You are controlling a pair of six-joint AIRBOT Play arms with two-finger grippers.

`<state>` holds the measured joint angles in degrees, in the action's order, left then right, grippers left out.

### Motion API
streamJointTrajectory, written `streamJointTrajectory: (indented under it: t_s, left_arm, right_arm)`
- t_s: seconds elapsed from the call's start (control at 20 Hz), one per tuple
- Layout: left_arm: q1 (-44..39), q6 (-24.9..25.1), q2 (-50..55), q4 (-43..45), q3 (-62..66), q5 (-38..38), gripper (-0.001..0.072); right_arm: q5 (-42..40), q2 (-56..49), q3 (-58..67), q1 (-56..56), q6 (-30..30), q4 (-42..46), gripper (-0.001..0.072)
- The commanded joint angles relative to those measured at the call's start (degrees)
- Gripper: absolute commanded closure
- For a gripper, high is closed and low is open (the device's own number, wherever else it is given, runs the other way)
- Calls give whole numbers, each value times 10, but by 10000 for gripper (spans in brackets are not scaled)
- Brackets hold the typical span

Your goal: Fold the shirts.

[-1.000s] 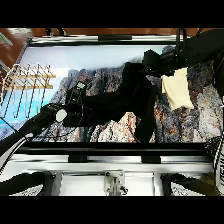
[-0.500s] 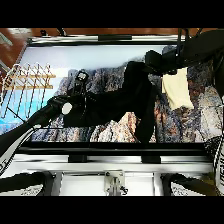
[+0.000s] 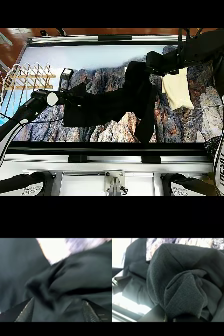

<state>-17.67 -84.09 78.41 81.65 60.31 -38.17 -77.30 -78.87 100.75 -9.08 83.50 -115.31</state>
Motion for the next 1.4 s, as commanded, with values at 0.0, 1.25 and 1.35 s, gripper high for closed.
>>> streamJointTrajectory:
  t_s: [0.0, 1.25, 1.35]
  left_arm:
    - [21, 67, 27, -87, -6, 4, 10]
    - [126, 92, -228, -236, 193, -560, 644]
    - [123, 105, -234, -238, 193, -601, 643]
  right_arm:
    - [0, -3, 1, 0, -1, 2, 630]
    - [-276, 69, -14, 112, -33, -125, 630]
    - [-276, 69, -14, 65, -30, -141, 631]
